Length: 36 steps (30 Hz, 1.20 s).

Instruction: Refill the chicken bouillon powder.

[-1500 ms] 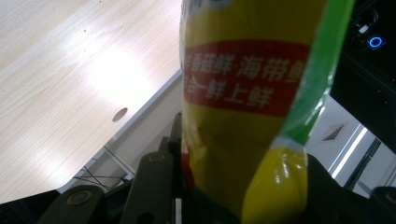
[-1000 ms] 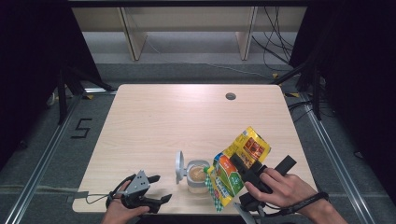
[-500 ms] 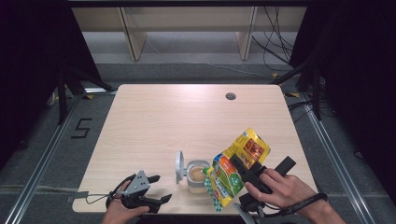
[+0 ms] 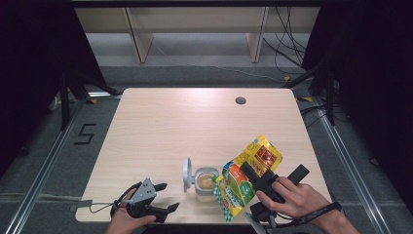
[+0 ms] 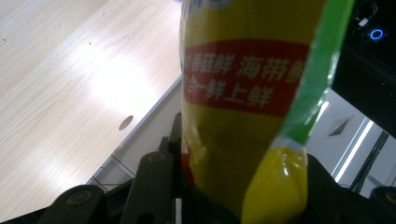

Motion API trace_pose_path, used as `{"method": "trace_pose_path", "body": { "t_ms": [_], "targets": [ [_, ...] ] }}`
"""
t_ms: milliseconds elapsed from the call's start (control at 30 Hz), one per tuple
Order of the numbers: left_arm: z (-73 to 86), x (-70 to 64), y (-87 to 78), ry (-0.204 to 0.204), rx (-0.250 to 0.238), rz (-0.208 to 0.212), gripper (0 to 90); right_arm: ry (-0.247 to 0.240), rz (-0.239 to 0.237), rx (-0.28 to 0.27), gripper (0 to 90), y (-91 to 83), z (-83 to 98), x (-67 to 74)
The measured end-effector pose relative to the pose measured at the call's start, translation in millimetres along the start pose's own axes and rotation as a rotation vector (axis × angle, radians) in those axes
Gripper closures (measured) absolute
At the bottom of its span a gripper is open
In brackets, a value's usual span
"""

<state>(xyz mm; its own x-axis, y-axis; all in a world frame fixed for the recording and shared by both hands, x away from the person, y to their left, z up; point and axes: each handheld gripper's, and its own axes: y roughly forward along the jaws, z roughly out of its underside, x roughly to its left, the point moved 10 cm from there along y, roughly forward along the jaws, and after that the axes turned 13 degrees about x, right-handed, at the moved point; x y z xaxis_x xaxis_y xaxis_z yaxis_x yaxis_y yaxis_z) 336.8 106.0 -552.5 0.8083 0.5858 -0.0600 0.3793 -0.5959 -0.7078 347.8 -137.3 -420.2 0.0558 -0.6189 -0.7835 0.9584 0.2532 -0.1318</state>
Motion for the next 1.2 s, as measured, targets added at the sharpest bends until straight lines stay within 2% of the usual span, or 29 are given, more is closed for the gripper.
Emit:
{"method": "trace_pose_path", "body": {
  "t_ms": [33, 67, 233, 267, 467, 500, 533, 667, 767, 867, 900, 933, 967, 1000, 1067, 1200],
  "targets": [
    [-0.4, -0.6, 0.1, -0.005, -0.004, 0.005, 20.9, -0.018, 0.009, -0.016, 67.9, 0.4, -1.6, -2.1],
    [-0.4, -0.6, 0.1, -0.005, -0.004, 0.005, 20.9, 0.002, -0.006, 0.001, 67.9, -0.2, 0.6, 0.9],
    [-0.3, -0.7, 0.4, -0.005, -0.004, 0.004, 20.9, 0.008, -0.01, 0.0, 67.9, -0.6, 0.9, 2.0],
    [-0.4, -0.4, 0.1, -0.005, -0.004, 0.003, 20.9, 0.022, -0.013, 0.004, 67.9, -1.0, 0.9, 3.2],
    [-0.3, -0.7, 0.5, -0.006, -0.003, 0.004, 20.9, 0.023, -0.01, -0.002, 68.0, -0.7, 1.0, 3.0],
    [-0.2, -0.6, 0.3, -0.005, -0.002, 0.005, 20.9, 0.046, -0.018, 0.005, 67.9, -1.2, 1.4, 4.6],
    [-0.6, -0.8, 0.7, -0.011, -0.006, 0.005, 20.9, 0.028, -0.015, -0.003, 68.0, -0.9, 0.4, 2.5],
    [-0.6, -0.6, 0.5, -0.01, -0.006, 0.004, 20.9, 0.04, -0.014, 0.006, 67.9, -1.9, 2.8, 3.1],
    [-0.5, -1.0, 0.6, -0.016, -0.006, 0.004, 20.9, 0.06, -0.012, -0.001, 68.0, -2.1, 1.8, 4.9],
    [-0.2, -0.5, 0.3, -0.005, -0.002, 0.003, 20.9, 0.073, -0.018, -0.002, 68.0, -2.6, 1.5, 6.9],
    [-0.2, -0.3, 0.2, -0.006, -0.002, 0.003, 20.9, 0.09, -0.041, 0.007, 68.0, -3.0, 1.6, 9.9],
    [-0.6, -0.7, 0.5, -0.011, -0.007, 0.004, 20.9, 0.073, -0.027, 0.003, 68.0, -2.8, 1.8, 8.6],
    [-0.6, -0.5, 0.5, -0.01, -0.007, 0.003, 20.9, 0.072, -0.03, 0.001, 67.9, -2.7, 1.6, 9.1],
    [-0.5, -0.5, 0.5, -0.01, -0.006, 0.004, 20.9, 0.05, -0.031, 0.013, 68.0, -3.4, 3.4, 8.4],
    [-0.6, -0.6, 0.5, -0.01, -0.006, 0.004, 20.9, 0.102, -0.039, 0.012, 68.0, -2.8, 2.8, 11.1],
    [-0.5, -1.0, 0.7, -0.009, -0.005, 0.006, 20.9, 0.129, -0.035, 0.017, 68.1, -2.9, 3.7, 11.3]
  ]
}}
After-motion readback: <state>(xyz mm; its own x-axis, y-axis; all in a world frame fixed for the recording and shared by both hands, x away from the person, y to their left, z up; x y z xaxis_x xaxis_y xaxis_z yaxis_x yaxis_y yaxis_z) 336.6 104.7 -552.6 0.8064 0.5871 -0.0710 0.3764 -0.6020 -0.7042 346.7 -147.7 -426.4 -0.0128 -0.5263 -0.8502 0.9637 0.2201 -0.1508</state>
